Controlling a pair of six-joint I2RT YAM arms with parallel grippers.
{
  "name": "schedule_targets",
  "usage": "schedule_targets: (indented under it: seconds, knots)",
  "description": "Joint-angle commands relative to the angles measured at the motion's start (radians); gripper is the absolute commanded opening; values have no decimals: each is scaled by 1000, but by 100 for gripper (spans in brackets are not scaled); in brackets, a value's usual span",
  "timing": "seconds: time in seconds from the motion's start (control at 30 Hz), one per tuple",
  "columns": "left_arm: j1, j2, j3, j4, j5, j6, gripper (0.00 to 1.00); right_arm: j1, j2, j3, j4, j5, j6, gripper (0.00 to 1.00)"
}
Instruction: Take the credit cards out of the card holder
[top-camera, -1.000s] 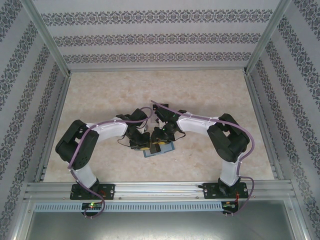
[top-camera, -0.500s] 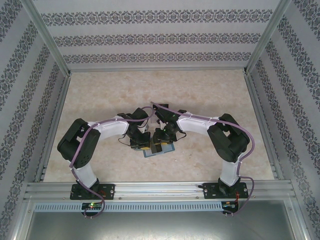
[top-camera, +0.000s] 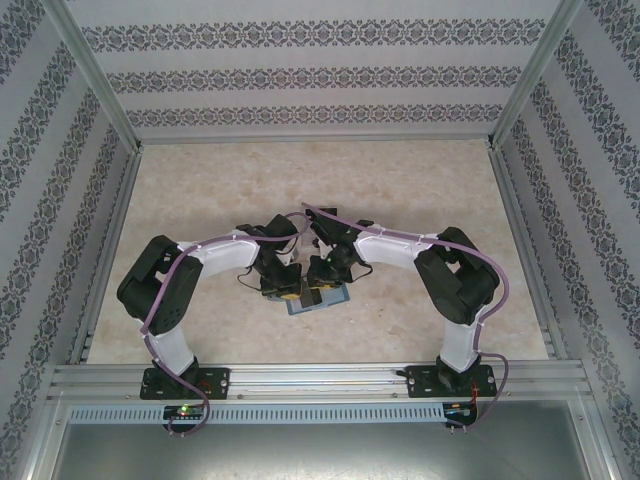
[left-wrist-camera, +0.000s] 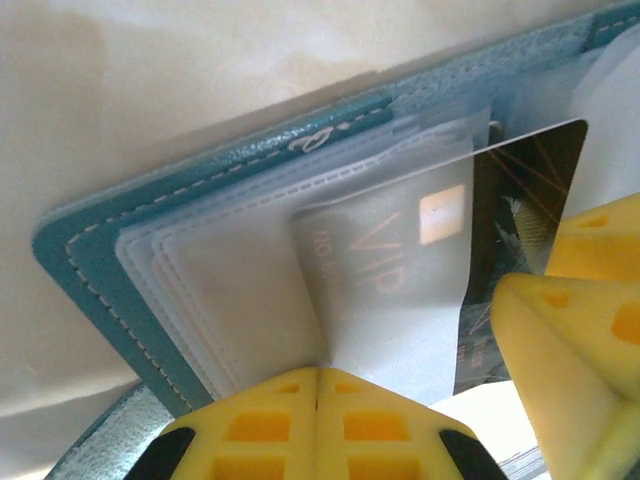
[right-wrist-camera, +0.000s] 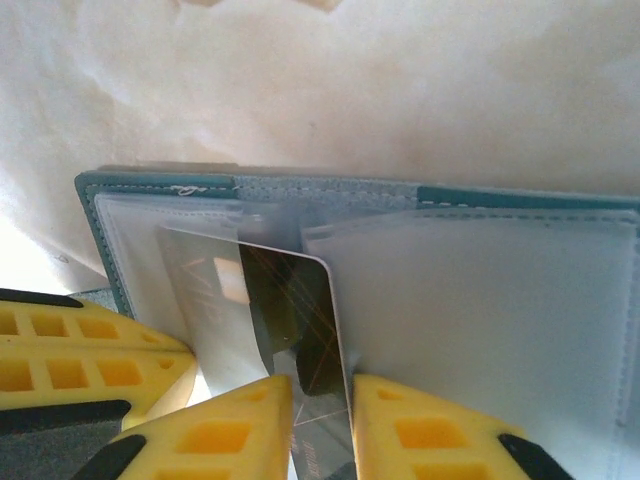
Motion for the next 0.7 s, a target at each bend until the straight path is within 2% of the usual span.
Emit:
schedule_targets:
  seconds: [0.0, 0.37, 0.67]
  knots:
    - [12, 43, -6, -61, -71, 24, 5, -10, 4, -14, 6, -12, -3, 19]
    - [11, 26, -2, -65, -83, 25, 5, -22, -39, -5, -79, 78, -46, 3]
    - [11, 30, -3, -61, -80, 23, 5, -23, -70, 41, -210, 205, -101, 0]
